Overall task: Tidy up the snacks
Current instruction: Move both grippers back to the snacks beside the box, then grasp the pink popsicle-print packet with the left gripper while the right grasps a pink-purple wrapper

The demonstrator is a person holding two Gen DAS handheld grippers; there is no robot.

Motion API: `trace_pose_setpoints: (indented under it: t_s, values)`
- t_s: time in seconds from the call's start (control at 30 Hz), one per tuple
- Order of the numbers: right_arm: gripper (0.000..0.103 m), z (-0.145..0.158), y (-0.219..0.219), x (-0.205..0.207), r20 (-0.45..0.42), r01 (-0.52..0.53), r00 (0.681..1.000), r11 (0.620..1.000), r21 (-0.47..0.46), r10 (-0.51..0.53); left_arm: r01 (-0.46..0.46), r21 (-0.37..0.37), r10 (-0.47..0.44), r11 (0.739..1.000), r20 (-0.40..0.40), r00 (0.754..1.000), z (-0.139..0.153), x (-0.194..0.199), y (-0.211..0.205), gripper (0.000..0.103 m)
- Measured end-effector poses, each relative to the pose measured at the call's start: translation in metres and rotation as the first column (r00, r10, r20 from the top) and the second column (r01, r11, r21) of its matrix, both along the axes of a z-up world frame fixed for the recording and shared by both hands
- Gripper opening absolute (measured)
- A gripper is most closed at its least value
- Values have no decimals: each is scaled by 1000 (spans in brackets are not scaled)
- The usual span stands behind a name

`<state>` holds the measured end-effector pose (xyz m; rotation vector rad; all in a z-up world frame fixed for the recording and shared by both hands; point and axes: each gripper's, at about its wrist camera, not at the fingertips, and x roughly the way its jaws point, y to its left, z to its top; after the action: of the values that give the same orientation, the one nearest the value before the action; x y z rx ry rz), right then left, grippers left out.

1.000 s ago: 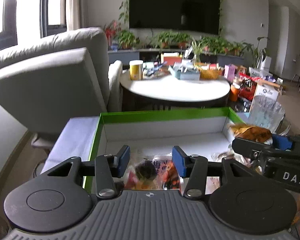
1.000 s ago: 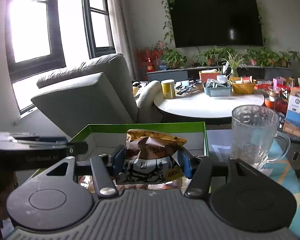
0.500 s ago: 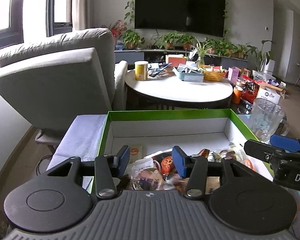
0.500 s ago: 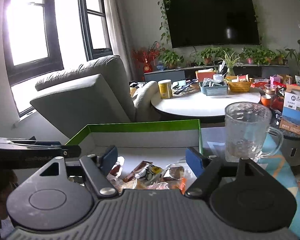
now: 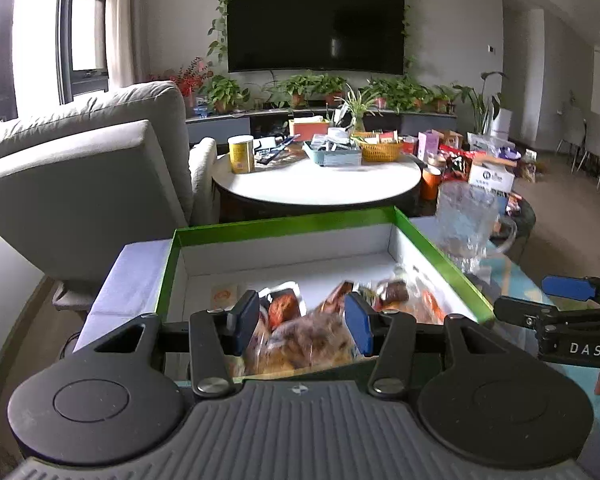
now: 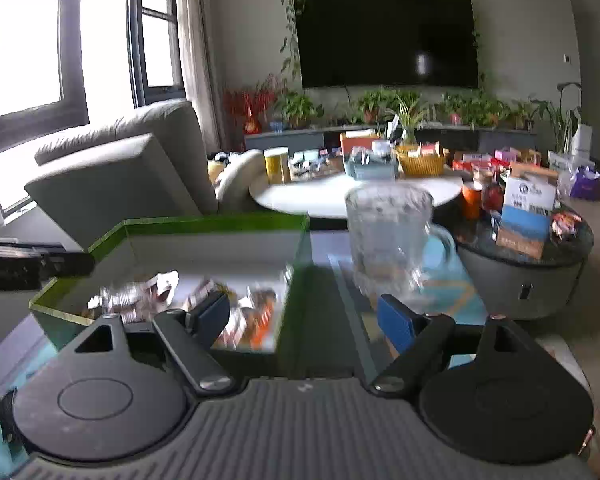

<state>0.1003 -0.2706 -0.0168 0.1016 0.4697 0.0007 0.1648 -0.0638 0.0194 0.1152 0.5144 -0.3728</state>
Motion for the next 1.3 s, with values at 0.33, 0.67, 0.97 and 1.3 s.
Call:
trace_pose_setpoints:
  t_s: [0.33,0.67,0.97,1.3]
  values:
    - [58,-32,1,-13,-100,-92,991,996,19,94,30,61,-25,998,-74,997,-18,-30,44,48]
    - [58,-27,12,-30,-84,-116,989,992,50,120,93,158,-84,983,-65,994,-45,-31,41,48]
    - [58,-27,43,-36,-84,-204,976,979,-4,203,108,171,-93,979,-96,991,-66,-6,38,22]
    - [58,-29,70,-26,-93,-276,955,960,55,280,64,73,-60,995,-46,997,-42,-21,60,4]
